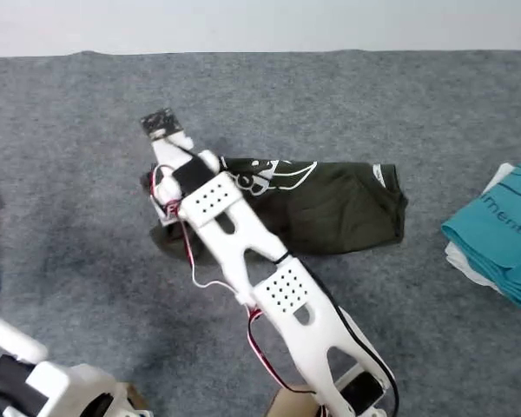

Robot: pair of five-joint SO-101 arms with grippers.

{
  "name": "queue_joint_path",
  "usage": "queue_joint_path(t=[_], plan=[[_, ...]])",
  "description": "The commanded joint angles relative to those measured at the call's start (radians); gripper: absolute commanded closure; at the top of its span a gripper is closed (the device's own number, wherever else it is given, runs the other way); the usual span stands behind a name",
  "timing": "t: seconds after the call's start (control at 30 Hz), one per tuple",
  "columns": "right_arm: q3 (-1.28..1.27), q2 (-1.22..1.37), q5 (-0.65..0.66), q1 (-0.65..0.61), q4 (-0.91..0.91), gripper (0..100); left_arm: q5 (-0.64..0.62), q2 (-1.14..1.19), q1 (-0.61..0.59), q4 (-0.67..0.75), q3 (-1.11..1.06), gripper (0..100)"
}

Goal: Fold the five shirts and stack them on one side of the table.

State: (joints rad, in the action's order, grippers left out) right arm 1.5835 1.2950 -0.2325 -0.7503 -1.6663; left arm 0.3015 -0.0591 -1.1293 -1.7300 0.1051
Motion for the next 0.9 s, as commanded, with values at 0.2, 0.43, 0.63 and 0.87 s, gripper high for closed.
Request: queue_joint_path(t=[0.2,0.43,0.63,0.87], plan=[[0.097,-0.173,0.018,0.133,-0.122,98.8,-0.002,-0.051,0.057,-0.017,0.012,100],[0.092,-0.277,0.041,0.255,-0.127,98.9,-0.003,-0.051,0.103,-0.018,0.012,100],[0.091,-0.329,0.058,0.377,-0.13,98.9,-0.005,-0.051,0.13,-0.018,0.012,100],[0.091,-0.367,0.141,0.478,-0.131,98.9,-0.038,-0.051,0.183,-0.02,0.019,100]])
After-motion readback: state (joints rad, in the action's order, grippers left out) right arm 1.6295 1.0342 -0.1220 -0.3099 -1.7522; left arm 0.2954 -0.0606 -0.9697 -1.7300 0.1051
